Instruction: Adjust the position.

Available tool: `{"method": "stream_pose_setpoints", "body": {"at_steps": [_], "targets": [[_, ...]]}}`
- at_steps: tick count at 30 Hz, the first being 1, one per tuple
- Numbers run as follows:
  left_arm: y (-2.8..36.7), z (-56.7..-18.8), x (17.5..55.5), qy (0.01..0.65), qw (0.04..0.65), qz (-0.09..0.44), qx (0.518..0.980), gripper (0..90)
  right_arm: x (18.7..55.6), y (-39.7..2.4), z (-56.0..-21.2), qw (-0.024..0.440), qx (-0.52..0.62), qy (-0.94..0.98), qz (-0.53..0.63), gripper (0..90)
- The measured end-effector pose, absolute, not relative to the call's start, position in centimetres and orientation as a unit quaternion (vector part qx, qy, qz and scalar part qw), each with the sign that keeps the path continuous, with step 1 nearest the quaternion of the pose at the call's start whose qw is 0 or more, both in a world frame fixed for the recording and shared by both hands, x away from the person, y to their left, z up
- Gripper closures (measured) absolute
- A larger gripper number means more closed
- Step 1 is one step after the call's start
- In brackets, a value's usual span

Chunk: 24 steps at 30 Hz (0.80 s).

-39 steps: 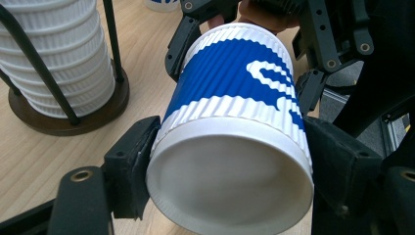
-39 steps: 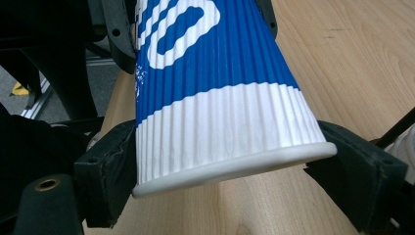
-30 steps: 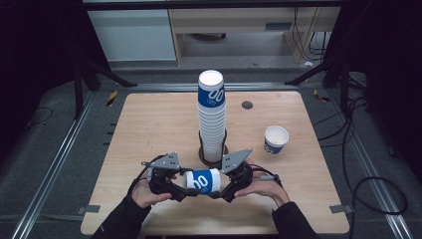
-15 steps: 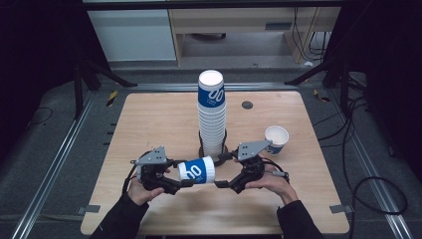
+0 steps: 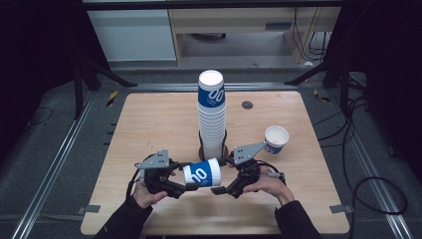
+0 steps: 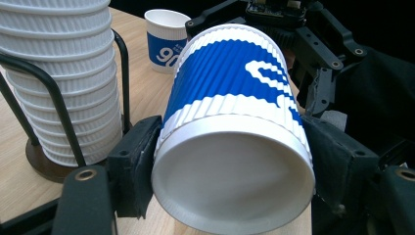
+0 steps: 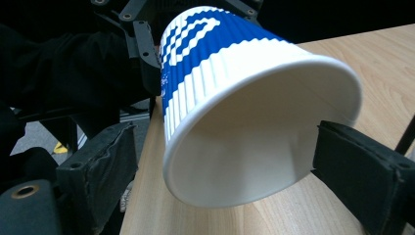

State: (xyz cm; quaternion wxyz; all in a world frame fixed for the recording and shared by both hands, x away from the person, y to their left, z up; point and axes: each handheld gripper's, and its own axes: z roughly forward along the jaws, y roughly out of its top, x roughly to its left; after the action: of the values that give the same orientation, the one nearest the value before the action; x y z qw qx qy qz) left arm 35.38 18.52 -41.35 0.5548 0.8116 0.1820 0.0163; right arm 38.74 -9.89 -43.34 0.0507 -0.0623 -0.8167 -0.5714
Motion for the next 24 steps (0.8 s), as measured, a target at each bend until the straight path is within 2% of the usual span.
{"method": "stream_pose_setpoints", "body": {"at_steps": [9, 19, 24], "targets": [[19.0, -41.2, 35.5, 0.189, 0.56, 0.025, 0.807, 26.8, 39.1, -11.1, -42.7, 0.022, -0.083, -0.808, -0.583, 8.9], [17.8, -41.1, 34.8, 0.165, 0.561, 0.01, 0.811, 26.8, 38.8, -10.1, -43.2, 0.049, -0.069, -0.806, -0.586, 8.1], [17.4, -41.3, 34.7, 0.159, 0.555, 0.004, 0.816, 26.8, 38.7, -9.7, -43.5, 0.066, -0.059, -0.806, -0.586, 11.3]]}}
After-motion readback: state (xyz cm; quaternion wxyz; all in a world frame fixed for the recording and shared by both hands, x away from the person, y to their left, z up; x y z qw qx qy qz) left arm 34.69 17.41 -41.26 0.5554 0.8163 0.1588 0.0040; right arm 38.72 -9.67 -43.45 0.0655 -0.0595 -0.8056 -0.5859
